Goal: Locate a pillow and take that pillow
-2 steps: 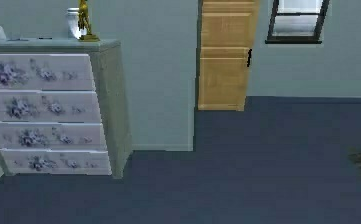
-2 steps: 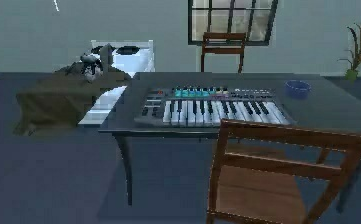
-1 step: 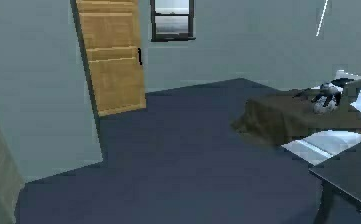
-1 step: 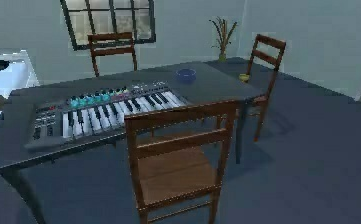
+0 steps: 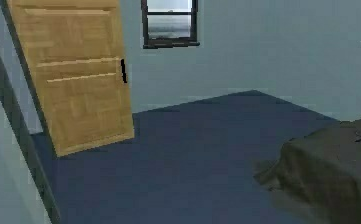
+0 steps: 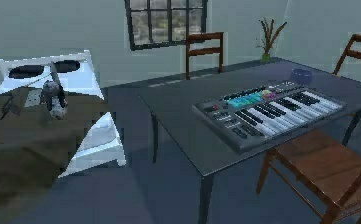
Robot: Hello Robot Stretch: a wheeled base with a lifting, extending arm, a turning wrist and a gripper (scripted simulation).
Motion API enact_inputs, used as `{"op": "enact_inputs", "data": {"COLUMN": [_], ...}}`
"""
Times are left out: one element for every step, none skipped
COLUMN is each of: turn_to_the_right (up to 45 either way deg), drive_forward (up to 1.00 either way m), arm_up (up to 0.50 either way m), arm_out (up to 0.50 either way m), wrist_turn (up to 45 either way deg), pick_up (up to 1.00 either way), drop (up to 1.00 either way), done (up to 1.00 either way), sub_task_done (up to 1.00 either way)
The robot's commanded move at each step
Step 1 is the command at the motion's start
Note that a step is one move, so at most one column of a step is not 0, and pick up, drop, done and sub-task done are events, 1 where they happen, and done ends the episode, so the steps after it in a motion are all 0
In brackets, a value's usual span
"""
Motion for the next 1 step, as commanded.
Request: {"op": "enact_inputs", "data": {"turn_to_the_right": [12.0], "drive_forward": [0.0], "arm_up": [0.0], "arm_out": [0.0], "wrist_turn": [0.0], "pick_up": [0.0], "drop": [0.0], "done": [0.0], "sub_task_done": [0.0]}}
